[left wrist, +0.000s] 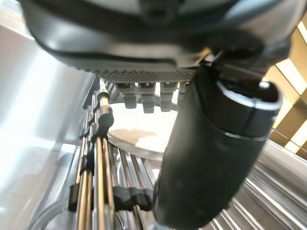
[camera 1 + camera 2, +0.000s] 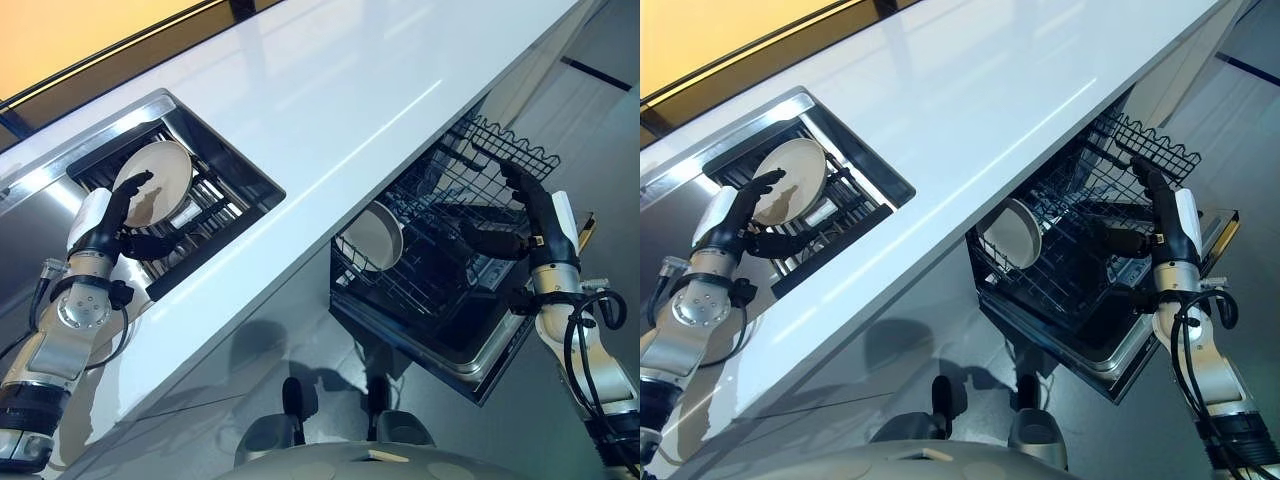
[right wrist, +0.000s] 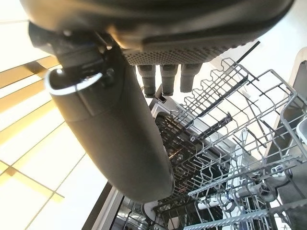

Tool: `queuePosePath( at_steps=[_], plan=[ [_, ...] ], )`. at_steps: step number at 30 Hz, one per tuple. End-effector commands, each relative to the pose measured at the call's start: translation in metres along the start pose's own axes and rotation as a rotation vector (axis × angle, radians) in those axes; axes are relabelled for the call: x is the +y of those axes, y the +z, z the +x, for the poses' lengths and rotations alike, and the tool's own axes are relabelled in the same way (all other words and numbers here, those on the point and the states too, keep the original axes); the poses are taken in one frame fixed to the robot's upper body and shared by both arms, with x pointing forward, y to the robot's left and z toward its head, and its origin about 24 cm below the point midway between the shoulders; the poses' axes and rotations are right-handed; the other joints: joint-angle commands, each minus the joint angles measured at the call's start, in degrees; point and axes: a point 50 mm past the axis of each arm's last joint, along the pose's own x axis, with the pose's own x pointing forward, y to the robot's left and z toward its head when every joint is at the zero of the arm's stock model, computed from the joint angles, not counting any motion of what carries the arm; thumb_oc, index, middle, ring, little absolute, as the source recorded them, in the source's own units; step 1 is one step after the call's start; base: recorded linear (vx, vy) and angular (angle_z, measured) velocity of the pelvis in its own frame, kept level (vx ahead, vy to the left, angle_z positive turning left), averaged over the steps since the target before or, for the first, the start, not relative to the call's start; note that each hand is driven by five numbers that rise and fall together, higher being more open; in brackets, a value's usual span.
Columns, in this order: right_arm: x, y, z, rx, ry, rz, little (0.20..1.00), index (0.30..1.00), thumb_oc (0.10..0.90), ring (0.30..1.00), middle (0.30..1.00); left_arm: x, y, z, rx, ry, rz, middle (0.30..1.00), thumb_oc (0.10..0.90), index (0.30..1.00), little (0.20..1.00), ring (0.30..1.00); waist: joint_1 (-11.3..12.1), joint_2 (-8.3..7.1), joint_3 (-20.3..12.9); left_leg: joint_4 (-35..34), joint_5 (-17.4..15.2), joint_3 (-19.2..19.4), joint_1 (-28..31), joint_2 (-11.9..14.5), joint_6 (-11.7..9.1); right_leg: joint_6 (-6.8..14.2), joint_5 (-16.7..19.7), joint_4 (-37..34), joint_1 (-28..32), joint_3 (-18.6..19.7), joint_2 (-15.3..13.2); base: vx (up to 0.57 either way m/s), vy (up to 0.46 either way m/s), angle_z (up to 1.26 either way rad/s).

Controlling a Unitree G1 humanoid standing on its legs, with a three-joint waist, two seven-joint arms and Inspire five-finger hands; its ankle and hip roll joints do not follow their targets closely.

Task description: Pick up plates and place into dishwasher.

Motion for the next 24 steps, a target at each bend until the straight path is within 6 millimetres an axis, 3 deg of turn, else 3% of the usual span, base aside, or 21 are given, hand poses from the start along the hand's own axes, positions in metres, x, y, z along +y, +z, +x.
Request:
queuePosePath(
  at_steps=[1,12,24],
  plan=[
    [-0.022,0.054,0.031,-0.288,-0.101,-0.019,0.900,0.900,0.800,0.900,0.900,0.062,0.043,0.034,-0.204,0.294,0.050,0.900,0.800,0.900,0.900,0.900,-0.97,-2.07,0.31,1.06,-5.01,1.75,0.14,-1.17,-0.19,4.55,-0.34,0.99,-1.06,-0.11,-0.64,-0.10,0.043,-0.05],
    [-0.024,0.068,0.040,-0.339,-0.142,-0.012,0.900,0.900,0.800,0.900,0.900,0.075,0.051,0.048,-0.197,0.400,0.027,0.900,0.800,0.900,0.900,0.900,-1.56,-3.51,4.28,2.84,-5.24,2.67,-2.57,-0.94,0.24,4.84,0.47,1.66,-3.86,1.04,-0.82,-0.06,0.015,-0.04],
    [-0.029,0.078,0.048,-0.376,-0.180,-0.019,0.900,0.900,0.800,0.900,0.900,0.093,0.053,0.061,-0.177,0.470,0.058,0.900,0.800,0.900,0.900,0.900,-2.50,-3.84,7.01,4.55,-5.48,3.60,-4.94,-0.72,0.30,5.10,1.25,2.08,-6.08,1.82,-1.16,-0.04,0.019,-0.02]
  ],
)
